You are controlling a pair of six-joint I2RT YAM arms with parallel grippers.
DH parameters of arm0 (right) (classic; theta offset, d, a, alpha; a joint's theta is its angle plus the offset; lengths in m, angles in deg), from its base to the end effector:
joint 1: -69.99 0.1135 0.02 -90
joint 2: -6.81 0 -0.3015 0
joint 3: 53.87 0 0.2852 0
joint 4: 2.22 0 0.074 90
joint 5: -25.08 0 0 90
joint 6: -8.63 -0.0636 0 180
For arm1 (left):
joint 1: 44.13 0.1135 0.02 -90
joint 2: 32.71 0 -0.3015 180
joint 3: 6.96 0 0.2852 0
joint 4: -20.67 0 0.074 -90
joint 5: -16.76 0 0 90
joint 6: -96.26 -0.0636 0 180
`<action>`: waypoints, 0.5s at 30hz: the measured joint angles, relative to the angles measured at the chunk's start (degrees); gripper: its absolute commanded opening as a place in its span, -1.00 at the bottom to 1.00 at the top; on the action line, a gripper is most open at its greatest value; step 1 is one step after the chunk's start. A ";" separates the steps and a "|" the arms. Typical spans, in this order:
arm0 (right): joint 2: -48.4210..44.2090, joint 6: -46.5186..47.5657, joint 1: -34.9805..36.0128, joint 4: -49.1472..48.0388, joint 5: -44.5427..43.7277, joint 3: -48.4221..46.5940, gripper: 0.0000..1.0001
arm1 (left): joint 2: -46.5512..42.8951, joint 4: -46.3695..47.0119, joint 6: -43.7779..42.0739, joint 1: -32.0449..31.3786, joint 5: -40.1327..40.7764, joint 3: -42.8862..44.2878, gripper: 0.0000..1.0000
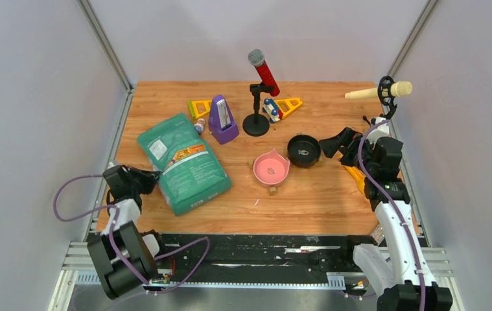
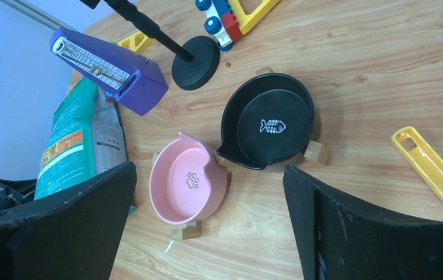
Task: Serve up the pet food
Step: Adjust the pet food bag at the center of the board.
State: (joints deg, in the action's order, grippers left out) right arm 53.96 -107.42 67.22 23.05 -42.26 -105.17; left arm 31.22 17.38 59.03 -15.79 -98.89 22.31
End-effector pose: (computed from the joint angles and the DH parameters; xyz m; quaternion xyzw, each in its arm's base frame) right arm 0.2241 0.0137 0.3074 0.0936 0.8109 0.2706 0.5104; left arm 0.2117 0.0829 0.1414 -0.4957 0.7290 -0.2855 0.3759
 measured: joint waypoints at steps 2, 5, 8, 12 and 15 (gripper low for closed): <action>0.24 -0.07 0.00 -0.33 0.52 0.00 1.00 | -5.27 -4.50 -0.35 -0.83 0.42 -0.33 -1.00; 0.61 -0.31 0.00 -0.66 2.23 0.02 0.96 | -15.85 -12.63 -0.59 -2.03 0.85 -0.33 -1.00; 1.22 -0.35 0.02 -1.86 7.13 0.13 0.85 | -25.68 -19.78 -0.61 -3.08 0.94 -0.07 -1.00; 2.71 -0.50 2.19 -4.87 14.32 0.22 0.82 | -32.50 -27.34 -0.66 -5.09 1.42 1.40 -1.00; 4.31 -0.46 8.63 -7.48 15.78 0.17 0.86 | -34.05 -30.10 -0.61 -7.67 1.86 2.93 -1.00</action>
State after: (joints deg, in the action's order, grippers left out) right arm 58.27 -107.88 75.86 15.57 -26.48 -104.99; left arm -2.84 -12.71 58.42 -23.46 -97.04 25.23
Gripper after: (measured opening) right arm 0.911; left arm 0.051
